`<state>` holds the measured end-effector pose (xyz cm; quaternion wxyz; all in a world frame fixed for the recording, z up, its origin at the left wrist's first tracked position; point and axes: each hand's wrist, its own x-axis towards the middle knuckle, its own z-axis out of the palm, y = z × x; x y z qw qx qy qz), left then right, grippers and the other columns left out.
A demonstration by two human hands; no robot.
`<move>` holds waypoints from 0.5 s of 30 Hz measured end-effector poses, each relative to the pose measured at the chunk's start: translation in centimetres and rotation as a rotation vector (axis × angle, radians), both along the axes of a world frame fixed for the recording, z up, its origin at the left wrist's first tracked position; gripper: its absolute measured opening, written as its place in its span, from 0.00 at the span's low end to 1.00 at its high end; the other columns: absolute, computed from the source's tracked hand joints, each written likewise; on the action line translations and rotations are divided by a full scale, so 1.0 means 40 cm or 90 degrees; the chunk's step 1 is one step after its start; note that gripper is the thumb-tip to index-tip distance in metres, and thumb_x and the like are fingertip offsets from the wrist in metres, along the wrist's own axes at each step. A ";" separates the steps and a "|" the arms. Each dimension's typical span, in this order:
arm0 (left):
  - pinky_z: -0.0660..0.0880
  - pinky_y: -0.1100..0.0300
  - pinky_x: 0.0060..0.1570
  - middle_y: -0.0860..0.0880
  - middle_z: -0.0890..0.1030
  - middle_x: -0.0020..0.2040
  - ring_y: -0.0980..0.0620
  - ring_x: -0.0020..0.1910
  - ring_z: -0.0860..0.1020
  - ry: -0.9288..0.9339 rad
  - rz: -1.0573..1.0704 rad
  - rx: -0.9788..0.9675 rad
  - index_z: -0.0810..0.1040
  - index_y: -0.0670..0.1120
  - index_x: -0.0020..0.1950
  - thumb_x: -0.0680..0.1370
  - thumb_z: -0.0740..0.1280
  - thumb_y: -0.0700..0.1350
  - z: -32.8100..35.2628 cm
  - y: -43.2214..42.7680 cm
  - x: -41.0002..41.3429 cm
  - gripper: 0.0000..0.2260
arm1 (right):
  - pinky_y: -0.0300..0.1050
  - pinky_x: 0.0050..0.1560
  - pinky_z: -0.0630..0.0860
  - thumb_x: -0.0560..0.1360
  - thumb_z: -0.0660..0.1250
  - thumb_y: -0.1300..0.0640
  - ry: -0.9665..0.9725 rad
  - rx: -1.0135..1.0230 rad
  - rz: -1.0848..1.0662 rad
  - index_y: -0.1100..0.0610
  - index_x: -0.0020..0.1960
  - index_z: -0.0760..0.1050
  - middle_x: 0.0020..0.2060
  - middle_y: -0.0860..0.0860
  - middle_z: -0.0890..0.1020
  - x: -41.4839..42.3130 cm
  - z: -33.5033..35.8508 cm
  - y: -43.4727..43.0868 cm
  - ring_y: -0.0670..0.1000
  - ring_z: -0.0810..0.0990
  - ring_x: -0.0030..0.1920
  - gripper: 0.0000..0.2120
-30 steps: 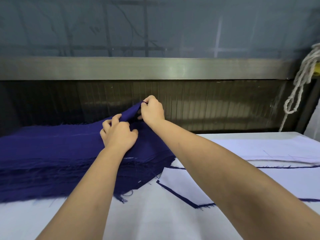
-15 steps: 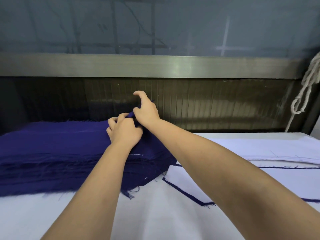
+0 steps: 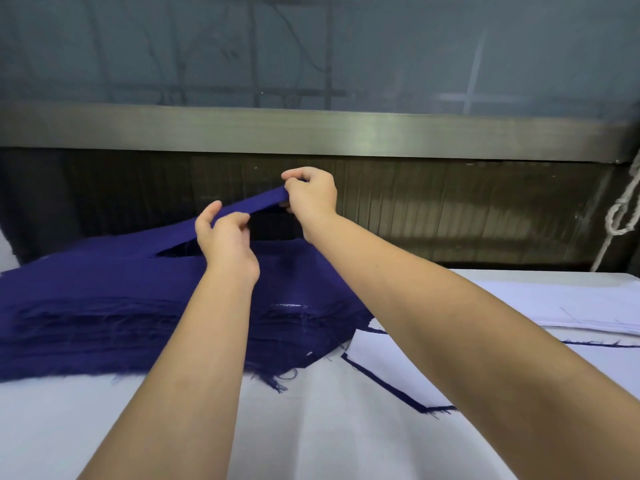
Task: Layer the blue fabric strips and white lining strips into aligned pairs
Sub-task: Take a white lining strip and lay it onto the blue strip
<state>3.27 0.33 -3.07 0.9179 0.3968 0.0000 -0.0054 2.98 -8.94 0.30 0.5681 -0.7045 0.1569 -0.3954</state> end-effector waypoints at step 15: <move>0.76 0.47 0.57 0.40 0.74 0.63 0.42 0.59 0.77 0.058 -0.232 -0.168 0.74 0.42 0.53 0.79 0.62 0.39 0.007 0.039 0.022 0.05 | 0.47 0.43 0.79 0.74 0.59 0.67 -0.106 0.142 -0.125 0.54 0.35 0.79 0.36 0.48 0.80 -0.289 -0.069 -0.236 0.49 0.78 0.41 0.15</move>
